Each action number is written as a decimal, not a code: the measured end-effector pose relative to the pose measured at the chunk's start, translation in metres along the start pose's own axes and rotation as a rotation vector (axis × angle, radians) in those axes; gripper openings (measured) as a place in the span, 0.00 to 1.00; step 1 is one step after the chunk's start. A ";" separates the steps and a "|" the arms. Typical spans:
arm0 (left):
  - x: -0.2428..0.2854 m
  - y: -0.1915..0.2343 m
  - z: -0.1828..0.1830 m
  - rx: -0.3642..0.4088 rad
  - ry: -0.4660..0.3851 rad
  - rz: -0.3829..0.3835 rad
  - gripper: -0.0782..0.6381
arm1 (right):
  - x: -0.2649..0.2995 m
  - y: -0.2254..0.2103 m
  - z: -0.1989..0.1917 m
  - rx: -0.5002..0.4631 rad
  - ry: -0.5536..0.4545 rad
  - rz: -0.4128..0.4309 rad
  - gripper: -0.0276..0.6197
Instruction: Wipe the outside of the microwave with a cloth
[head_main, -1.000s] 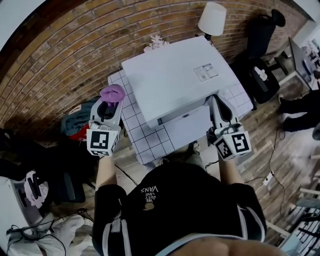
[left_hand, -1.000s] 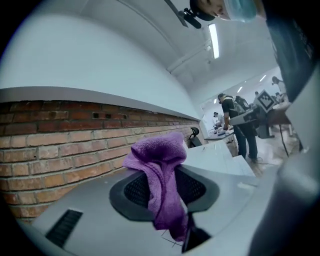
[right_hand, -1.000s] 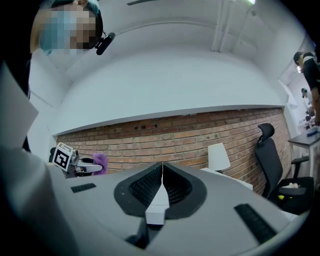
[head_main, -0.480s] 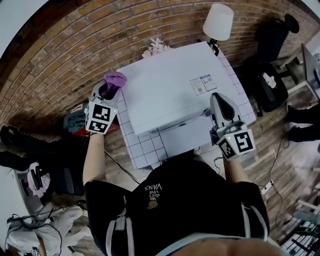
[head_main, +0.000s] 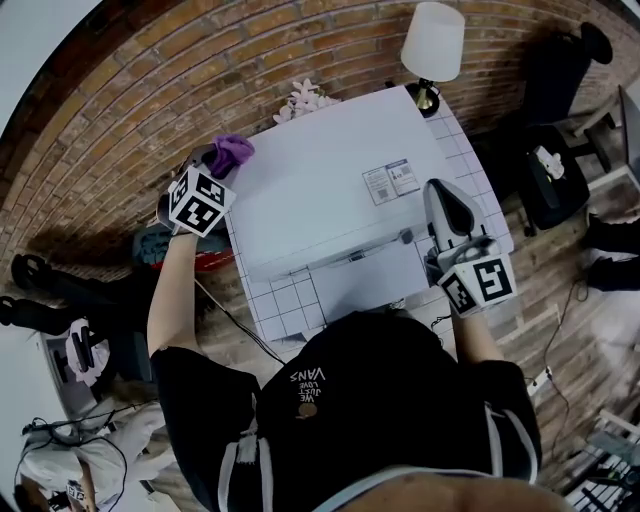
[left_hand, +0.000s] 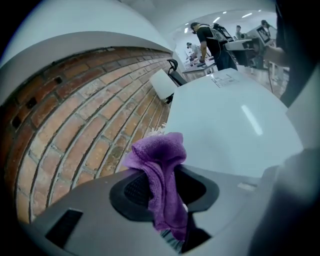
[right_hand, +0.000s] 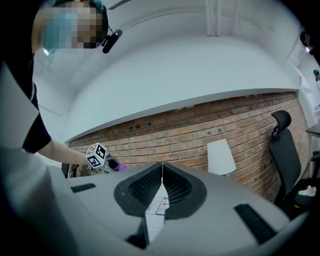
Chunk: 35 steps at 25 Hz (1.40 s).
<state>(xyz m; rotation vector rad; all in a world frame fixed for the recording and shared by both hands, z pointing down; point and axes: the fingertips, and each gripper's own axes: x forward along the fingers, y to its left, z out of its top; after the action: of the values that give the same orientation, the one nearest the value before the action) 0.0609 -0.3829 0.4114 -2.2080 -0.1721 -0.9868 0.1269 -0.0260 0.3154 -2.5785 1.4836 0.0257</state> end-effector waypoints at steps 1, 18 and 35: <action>0.004 0.000 0.005 0.024 0.021 -0.006 0.29 | 0.000 -0.005 0.000 0.004 0.001 0.002 0.04; 0.091 -0.066 0.207 0.347 0.059 -0.162 0.29 | -0.023 -0.104 0.001 0.051 0.014 0.011 0.04; 0.131 -0.107 0.329 0.484 -0.039 -0.208 0.29 | -0.040 -0.139 0.002 0.057 0.014 -0.041 0.04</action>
<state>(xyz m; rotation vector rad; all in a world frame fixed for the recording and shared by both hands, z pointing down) 0.3105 -0.1100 0.4082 -1.7872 -0.6032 -0.8982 0.2267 0.0770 0.3366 -2.5684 1.4143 -0.0393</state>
